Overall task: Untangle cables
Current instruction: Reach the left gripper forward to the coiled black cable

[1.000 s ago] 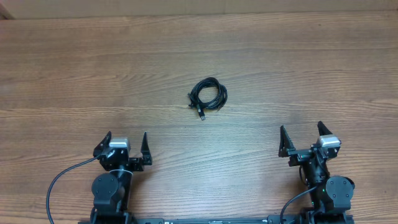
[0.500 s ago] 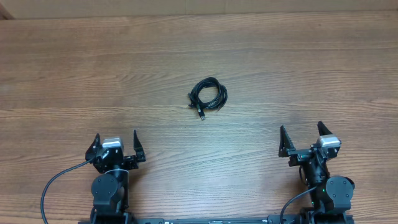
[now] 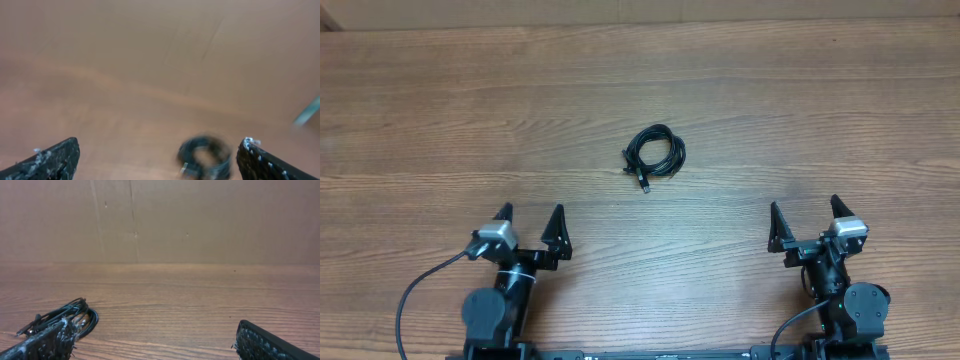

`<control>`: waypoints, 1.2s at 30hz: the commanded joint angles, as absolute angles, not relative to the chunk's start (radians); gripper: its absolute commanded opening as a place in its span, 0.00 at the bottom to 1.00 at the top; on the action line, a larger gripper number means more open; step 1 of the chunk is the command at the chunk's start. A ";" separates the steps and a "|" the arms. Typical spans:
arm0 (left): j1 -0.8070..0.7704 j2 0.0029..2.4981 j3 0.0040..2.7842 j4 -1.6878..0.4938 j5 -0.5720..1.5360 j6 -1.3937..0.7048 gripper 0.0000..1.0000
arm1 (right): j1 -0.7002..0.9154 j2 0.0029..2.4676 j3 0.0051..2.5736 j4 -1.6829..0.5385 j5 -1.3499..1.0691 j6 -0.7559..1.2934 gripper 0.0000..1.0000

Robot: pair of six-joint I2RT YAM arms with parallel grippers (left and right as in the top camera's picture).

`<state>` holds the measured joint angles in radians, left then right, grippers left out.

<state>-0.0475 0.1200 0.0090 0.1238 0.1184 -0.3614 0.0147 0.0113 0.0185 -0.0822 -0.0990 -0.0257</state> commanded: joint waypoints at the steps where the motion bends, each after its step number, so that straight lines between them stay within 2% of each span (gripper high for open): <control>1: -0.053 0.120 0.038 0.242 0.156 -0.390 1.00 | 0.013 0.011 0.009 -0.077 -0.094 -0.031 1.00; 3: -0.053 0.122 0.084 0.257 0.144 -0.369 1.00 | 0.013 0.011 0.009 -0.077 -0.094 -0.031 1.00; 7: -0.053 0.195 0.300 0.118 0.104 -0.314 1.00 | 0.013 0.011 0.009 -0.077 -0.094 -0.031 1.00; 10: -0.053 0.337 0.535 -0.111 0.104 -0.310 1.00 | 0.013 0.011 0.009 -0.077 -0.094 -0.031 1.00; 16: -0.053 0.783 1.107 -0.701 0.154 -0.307 1.00 | 0.013 0.011 0.009 -0.077 -0.094 -0.031 1.00; 20: -0.053 1.058 1.442 -0.992 0.311 -0.277 1.00 | 0.013 0.011 0.009 -0.077 -0.094 -0.031 1.00; 23: -0.055 1.219 1.607 -1.091 0.519 -0.210 1.00 | 0.013 0.011 0.009 -0.077 -0.094 -0.031 1.00; 25: -0.074 1.290 1.662 -1.118 0.569 -0.166 1.00 | 0.013 0.011 0.009 -0.077 -0.094 -0.031 1.00; 28: -0.149 1.392 1.724 -1.206 0.488 -0.176 1.00 | 0.013 0.011 0.009 -0.077 -0.094 -0.031 1.00; 32: -0.292 1.525 1.741 -1.323 0.232 -0.191 1.00 | 0.013 0.011 0.009 -0.077 -0.094 -0.031 1.00; 36: -0.390 1.671 1.741 -1.357 0.131 -0.190 1.00 | 0.013 0.010 0.009 -0.077 -0.094 -0.031 1.00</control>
<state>-0.3367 1.5810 1.7229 -1.3476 0.2676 -0.2062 0.0147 0.0113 0.0185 -0.0811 -0.0994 -0.0261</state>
